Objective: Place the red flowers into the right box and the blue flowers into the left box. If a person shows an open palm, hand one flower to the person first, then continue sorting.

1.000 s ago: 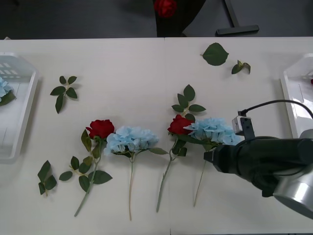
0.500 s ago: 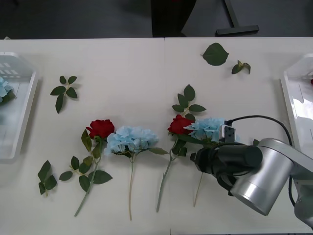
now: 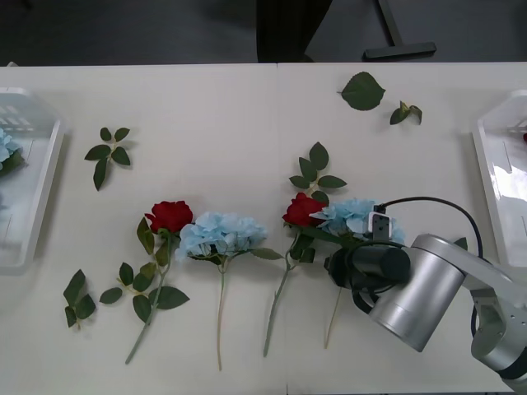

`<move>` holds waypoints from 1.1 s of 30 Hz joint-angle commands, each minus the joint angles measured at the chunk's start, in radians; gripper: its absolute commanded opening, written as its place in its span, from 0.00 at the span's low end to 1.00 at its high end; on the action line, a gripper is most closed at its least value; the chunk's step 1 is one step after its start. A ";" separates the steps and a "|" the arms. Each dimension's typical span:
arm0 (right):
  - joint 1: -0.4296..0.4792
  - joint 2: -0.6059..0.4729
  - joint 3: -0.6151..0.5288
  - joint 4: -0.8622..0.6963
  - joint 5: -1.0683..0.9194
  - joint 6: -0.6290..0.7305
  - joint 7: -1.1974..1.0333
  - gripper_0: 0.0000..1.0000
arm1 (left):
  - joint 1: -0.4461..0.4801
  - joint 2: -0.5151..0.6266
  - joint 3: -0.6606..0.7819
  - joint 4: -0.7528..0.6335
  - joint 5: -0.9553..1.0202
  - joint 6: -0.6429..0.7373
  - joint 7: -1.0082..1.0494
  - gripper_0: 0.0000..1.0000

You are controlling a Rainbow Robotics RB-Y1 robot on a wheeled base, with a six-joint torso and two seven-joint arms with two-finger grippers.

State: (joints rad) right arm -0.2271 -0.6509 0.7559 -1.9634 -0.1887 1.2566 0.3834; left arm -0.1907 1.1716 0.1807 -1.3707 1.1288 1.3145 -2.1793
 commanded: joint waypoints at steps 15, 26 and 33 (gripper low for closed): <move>-0.052 0.022 -0.046 0.005 -0.071 -0.029 -0.012 0.00 | 0.122 -0.181 -0.081 -0.674 -0.020 0.072 0.676 1.00; -0.061 -0.075 -0.348 -0.146 -0.399 -0.028 0.149 0.00 | 0.054 -0.256 -0.507 -0.755 -0.428 -0.060 0.790 1.00; -0.192 -0.064 -0.514 -0.137 -0.676 -0.045 0.433 0.00 | -0.023 -0.345 -0.702 -0.725 -0.624 -0.060 0.932 1.00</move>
State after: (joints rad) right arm -0.3087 -0.6926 0.2791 -2.0727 -0.7834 1.2343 0.7666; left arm -0.1466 0.8833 -0.4611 -2.0942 0.5720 1.2646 -1.3675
